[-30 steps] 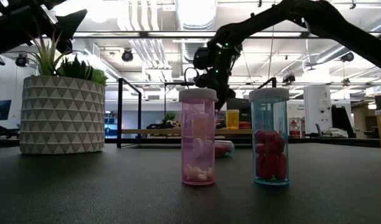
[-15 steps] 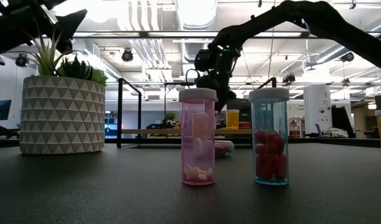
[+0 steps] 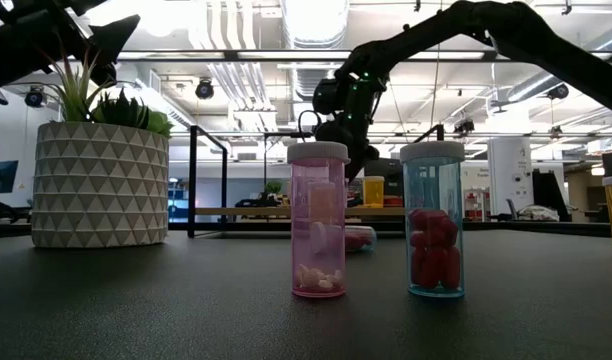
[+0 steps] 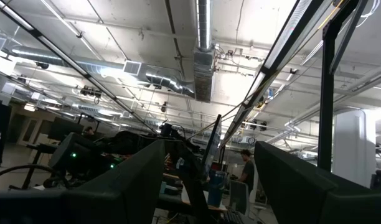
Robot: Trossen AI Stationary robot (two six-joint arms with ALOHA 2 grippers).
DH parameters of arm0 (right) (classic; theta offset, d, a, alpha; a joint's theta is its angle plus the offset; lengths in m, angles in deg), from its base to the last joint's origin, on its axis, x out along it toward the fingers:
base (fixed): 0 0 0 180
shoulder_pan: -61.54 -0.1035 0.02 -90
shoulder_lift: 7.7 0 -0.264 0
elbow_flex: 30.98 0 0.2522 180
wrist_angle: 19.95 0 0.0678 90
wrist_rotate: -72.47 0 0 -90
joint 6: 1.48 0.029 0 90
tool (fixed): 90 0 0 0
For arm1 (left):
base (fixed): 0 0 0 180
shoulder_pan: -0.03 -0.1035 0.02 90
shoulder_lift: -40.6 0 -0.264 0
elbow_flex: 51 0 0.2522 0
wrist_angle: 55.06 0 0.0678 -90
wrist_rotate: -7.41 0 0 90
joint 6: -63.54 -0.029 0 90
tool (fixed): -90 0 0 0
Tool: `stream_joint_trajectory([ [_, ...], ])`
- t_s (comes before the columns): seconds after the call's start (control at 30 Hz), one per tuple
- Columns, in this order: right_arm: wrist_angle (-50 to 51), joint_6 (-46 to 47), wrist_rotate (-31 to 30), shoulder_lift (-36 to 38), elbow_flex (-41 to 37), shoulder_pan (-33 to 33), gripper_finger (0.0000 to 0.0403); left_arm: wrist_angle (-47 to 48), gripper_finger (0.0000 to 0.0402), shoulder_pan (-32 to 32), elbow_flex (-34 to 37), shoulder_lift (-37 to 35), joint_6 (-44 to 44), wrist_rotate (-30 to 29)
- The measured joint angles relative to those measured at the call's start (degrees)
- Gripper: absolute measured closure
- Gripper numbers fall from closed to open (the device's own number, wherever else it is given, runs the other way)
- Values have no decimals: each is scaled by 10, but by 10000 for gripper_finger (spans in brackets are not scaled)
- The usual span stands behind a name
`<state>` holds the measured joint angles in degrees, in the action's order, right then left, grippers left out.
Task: Pick and place medicine bottles onto shelf by color
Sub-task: Put the top pink pill bottle on the shelf
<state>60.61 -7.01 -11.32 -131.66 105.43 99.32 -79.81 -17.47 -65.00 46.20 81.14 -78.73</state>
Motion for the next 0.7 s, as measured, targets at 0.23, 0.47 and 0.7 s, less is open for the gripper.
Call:
stream_joint_trajectory([
  [0.23, -2, -3, 0, 0, 0, 3, 231, 0, 168, 0, 0, 0, 0, 0],
  [0.47, -18, -5, 0, 0, 0, 9, 213, 0, 168, 0, 0, 0, 0, 0],
  [0.7, -16, 4, -1, 0, 6, 10, 211, 0, 168, 0, 0, 0, 0, 0],
])
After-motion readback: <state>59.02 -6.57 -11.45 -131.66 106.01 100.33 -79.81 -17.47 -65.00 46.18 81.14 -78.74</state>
